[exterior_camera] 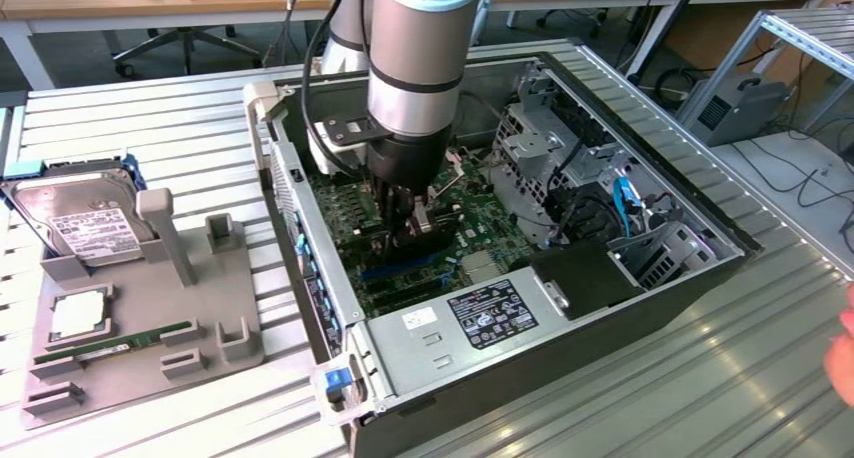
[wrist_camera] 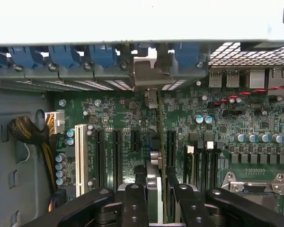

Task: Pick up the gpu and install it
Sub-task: 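Insert the gpu into the slot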

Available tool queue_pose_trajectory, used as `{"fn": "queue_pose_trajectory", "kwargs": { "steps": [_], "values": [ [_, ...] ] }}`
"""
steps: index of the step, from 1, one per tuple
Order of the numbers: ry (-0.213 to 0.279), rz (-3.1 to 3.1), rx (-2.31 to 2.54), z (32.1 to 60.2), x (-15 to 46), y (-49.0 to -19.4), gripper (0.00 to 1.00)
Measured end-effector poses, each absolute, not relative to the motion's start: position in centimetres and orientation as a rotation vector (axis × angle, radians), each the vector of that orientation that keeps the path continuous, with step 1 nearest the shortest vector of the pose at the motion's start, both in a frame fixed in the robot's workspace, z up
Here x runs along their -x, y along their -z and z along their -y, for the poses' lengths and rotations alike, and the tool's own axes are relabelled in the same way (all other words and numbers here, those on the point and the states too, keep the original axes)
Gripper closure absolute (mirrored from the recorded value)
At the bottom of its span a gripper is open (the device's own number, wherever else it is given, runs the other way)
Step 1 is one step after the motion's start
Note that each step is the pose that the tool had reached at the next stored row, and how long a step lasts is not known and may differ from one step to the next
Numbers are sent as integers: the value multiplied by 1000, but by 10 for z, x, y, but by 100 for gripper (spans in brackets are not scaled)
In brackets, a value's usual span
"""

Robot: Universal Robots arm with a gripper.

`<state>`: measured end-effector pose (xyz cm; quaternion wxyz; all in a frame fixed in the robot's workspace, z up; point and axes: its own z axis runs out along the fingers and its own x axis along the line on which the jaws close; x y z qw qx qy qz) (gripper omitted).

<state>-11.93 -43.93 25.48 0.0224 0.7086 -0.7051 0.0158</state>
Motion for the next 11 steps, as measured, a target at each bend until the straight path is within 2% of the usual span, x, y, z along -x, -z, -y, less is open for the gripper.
{"fn": "queue_pose_trajectory", "kwargs": {
  "steps": [11],
  "values": [
    [-51,2183,-2194,439,119,-256,73]
  ]
}}
